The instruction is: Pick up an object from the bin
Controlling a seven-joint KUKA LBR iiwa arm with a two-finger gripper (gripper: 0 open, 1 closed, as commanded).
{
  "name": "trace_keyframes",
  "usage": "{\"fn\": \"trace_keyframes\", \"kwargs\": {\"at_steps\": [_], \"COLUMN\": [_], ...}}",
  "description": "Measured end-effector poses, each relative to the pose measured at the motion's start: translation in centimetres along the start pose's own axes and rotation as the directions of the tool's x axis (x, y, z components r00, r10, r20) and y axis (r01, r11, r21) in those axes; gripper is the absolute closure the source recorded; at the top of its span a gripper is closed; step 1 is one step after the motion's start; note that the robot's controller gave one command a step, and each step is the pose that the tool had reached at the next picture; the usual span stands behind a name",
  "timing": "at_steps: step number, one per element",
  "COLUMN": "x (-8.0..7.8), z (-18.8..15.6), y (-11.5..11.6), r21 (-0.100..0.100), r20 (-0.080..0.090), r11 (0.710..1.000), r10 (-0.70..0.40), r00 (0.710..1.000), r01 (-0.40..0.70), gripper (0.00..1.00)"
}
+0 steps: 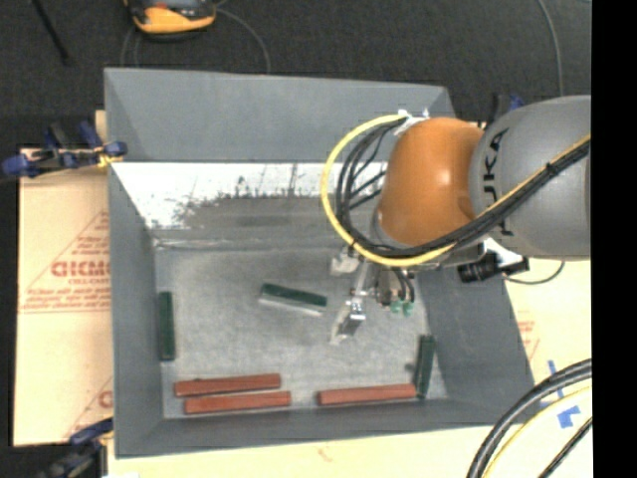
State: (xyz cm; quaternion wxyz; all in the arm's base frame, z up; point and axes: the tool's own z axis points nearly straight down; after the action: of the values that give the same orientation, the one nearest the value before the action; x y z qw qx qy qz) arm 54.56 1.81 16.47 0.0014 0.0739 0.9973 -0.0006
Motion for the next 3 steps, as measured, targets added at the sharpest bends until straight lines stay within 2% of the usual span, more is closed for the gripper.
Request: {"fn": "trace_keyframes", "kwargs": {"at_steps": [1,2,3], "x": [0.0,-7.8,-8.0], "z": [-0.1,8.3,8.5], "y": [0.0,0.1,0.1], "r21": [0.0,-0.003,-0.004], "r20": [0.0,0.0,0.015], "r11": [1.0,0.996,0.996], "r10": [-0.001,-0.091,-0.09], "r00": [1.0,0.996,0.996], "r01": [0.001,0.091,0.09], "gripper": [0.0,1.0,0.0]}}
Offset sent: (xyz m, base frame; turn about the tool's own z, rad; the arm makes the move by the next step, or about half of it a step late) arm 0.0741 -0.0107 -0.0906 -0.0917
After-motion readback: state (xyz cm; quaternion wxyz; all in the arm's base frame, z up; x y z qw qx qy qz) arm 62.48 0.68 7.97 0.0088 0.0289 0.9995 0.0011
